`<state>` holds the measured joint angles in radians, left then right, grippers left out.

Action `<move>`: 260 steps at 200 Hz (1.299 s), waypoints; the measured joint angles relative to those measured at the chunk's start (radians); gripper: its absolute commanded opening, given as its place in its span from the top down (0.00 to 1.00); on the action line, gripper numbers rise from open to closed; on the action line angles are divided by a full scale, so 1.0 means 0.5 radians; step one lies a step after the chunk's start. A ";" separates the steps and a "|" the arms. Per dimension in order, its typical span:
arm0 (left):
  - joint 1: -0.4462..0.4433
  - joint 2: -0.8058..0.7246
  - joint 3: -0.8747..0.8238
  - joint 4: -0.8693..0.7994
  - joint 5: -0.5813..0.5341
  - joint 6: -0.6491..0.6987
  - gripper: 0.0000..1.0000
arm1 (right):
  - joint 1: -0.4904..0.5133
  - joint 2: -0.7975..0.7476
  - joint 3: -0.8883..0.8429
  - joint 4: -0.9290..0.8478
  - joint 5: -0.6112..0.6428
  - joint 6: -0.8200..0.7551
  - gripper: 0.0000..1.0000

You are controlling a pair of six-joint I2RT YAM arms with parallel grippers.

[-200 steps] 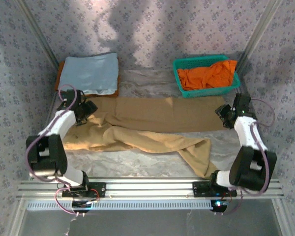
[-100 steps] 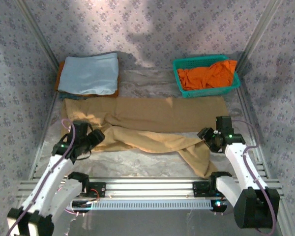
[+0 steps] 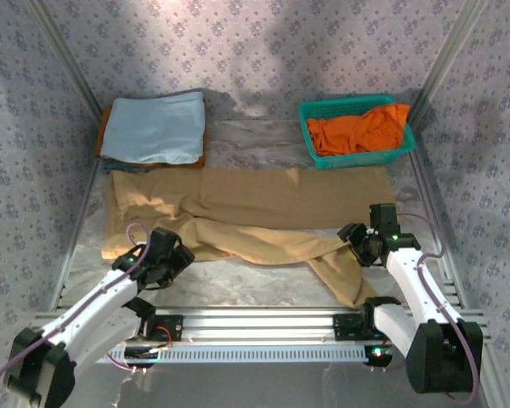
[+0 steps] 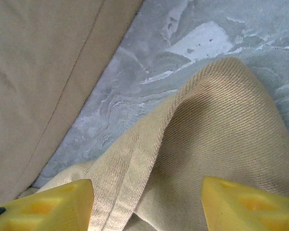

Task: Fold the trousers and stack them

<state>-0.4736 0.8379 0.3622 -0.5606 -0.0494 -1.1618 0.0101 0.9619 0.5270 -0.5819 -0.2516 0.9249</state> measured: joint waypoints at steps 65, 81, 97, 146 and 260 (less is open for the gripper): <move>0.209 0.266 0.043 0.021 0.078 0.040 0.44 | -0.086 0.107 -0.034 0.192 -0.089 0.061 0.68; 0.228 0.275 0.045 0.016 0.085 0.047 0.44 | -0.099 0.107 -0.047 0.209 -0.088 0.058 0.68; 0.233 0.279 0.045 0.019 0.086 0.051 0.40 | -0.102 0.107 -0.050 0.220 -0.087 0.053 0.67; 0.242 0.387 0.123 0.012 0.127 0.056 0.34 | -0.108 0.134 -0.053 0.246 -0.082 0.012 0.64; 0.238 0.665 0.338 -0.082 0.132 0.074 0.44 | -0.122 0.137 -0.124 0.285 -0.066 -0.085 0.64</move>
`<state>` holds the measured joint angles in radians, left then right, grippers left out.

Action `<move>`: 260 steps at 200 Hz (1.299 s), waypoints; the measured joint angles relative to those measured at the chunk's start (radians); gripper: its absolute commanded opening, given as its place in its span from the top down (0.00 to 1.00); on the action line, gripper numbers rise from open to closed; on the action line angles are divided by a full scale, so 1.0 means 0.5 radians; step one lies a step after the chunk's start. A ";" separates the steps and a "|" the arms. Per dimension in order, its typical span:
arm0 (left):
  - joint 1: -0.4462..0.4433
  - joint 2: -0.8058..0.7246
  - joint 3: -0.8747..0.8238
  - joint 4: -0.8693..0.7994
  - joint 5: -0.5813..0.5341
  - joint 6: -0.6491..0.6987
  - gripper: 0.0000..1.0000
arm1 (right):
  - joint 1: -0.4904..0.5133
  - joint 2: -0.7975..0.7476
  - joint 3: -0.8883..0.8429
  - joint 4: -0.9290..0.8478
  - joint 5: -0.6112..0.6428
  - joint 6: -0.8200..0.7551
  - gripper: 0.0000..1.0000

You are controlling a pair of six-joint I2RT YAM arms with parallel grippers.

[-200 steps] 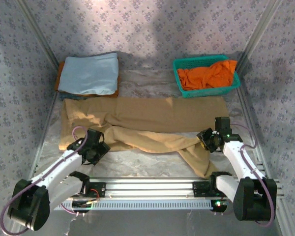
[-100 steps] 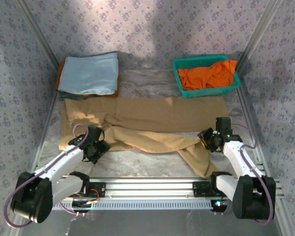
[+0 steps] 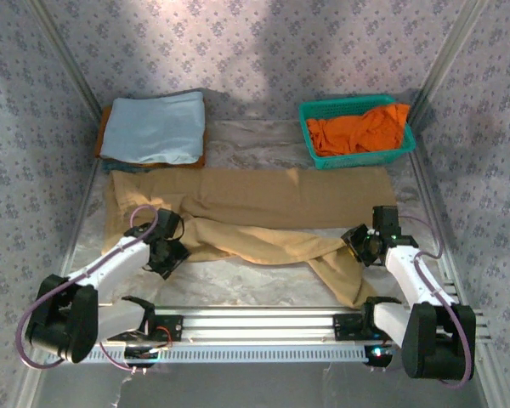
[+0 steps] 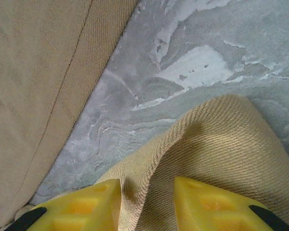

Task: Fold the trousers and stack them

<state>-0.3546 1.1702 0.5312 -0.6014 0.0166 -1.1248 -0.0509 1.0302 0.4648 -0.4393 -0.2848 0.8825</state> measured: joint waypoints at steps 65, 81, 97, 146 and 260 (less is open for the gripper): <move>-0.016 0.132 0.132 0.511 -0.064 0.012 0.48 | -0.011 -0.005 -0.024 0.011 -0.001 -0.023 0.63; -0.025 0.185 0.132 0.528 -0.064 0.016 0.51 | -0.023 -0.005 -0.024 0.012 -0.002 -0.031 0.62; -0.043 0.185 0.127 0.528 -0.063 0.013 0.51 | -0.040 -0.007 -0.026 0.013 -0.002 -0.038 0.61; -0.082 -0.269 0.114 0.299 -0.116 0.082 0.42 | -0.064 -0.045 -0.050 0.012 -0.002 -0.068 0.61; -0.082 -0.319 -0.163 0.195 -0.027 0.100 0.46 | -0.063 -0.045 -0.053 0.022 -0.002 -0.070 0.60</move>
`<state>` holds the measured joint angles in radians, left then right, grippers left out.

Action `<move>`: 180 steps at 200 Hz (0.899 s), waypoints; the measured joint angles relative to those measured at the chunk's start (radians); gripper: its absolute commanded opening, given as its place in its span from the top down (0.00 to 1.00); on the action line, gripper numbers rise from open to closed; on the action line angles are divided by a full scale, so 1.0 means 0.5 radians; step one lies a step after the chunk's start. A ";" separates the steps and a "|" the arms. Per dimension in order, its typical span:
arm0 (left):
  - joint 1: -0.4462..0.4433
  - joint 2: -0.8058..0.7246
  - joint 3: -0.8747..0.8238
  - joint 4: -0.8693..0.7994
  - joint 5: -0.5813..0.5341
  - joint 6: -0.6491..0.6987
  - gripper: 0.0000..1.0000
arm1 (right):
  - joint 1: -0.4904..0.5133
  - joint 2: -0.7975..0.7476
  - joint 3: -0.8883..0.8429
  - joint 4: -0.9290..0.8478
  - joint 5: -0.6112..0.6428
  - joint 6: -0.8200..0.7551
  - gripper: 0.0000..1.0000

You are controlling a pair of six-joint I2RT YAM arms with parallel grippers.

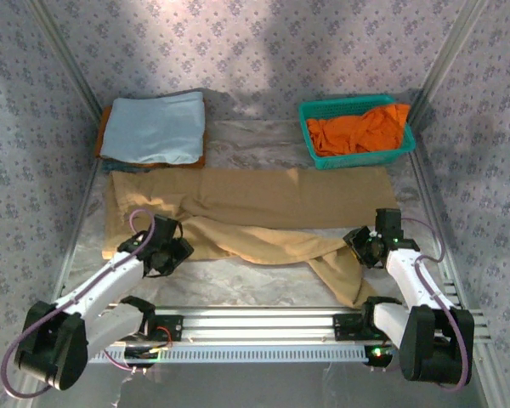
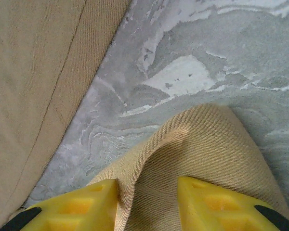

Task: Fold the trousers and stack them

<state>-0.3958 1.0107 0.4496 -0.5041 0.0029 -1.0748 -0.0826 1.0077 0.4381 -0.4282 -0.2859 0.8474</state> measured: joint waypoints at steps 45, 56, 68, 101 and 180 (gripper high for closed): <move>0.049 0.161 0.000 0.160 -0.057 0.008 0.60 | 0.013 -0.049 -0.036 -0.002 0.001 0.001 0.60; 0.072 0.166 0.000 0.187 -0.082 0.010 0.67 | 0.013 -0.057 -0.038 -0.001 0.001 0.001 0.60; 0.089 0.166 0.000 0.203 -0.108 0.019 0.74 | 0.013 -0.063 -0.039 -0.001 0.001 0.000 0.60; 0.127 0.158 -0.012 0.240 -0.143 0.065 0.97 | 0.017 -0.062 -0.039 0.003 0.001 0.002 0.53; 0.151 -0.105 -0.054 0.204 -0.141 0.155 1.00 | -0.004 0.166 -0.028 0.103 -0.048 -0.005 0.62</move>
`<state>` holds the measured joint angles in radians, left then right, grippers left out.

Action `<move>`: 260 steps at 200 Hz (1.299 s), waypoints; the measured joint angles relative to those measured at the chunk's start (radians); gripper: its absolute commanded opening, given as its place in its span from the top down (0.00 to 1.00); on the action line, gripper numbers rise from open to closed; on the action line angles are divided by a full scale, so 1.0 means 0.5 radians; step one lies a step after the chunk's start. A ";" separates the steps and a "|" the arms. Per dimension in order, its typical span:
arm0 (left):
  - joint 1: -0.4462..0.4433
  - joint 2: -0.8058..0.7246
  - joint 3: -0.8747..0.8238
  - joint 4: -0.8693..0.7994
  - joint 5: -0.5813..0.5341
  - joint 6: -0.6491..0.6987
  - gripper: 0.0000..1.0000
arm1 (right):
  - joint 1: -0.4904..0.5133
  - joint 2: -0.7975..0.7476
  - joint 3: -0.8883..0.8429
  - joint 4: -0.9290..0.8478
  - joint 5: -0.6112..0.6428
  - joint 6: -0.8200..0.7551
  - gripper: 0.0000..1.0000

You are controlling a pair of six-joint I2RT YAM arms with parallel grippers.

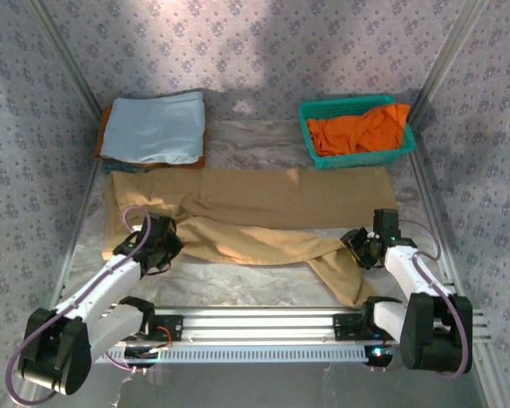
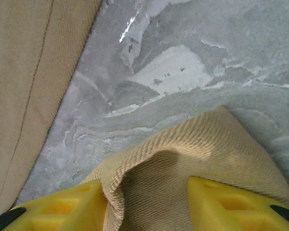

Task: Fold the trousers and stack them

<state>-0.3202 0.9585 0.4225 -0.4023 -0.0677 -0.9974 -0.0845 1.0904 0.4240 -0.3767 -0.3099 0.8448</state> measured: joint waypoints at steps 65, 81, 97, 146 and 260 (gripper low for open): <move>0.067 -0.103 0.053 -0.134 0.030 0.082 1.00 | -0.054 0.062 0.081 0.029 -0.089 -0.025 1.00; 0.085 -0.127 0.077 -0.152 0.040 0.108 1.00 | -0.067 -0.027 0.096 -0.018 -0.084 -0.050 1.00; 0.114 -0.137 0.099 -0.166 0.060 0.137 1.00 | -0.088 -0.127 0.114 -0.060 -0.075 -0.070 1.00; 0.208 -0.090 0.278 -0.250 0.168 0.238 1.00 | -0.103 -0.064 0.399 -0.175 -0.036 -0.139 1.00; 0.366 -0.255 0.698 -0.413 0.333 0.472 1.00 | 0.178 -0.504 1.042 -0.662 0.475 -0.328 1.00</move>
<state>-0.1371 0.8310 0.7715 -0.6086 0.0986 -0.7616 0.0044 0.8387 0.9451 -0.7078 -0.0727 0.6807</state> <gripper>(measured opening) 0.039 0.066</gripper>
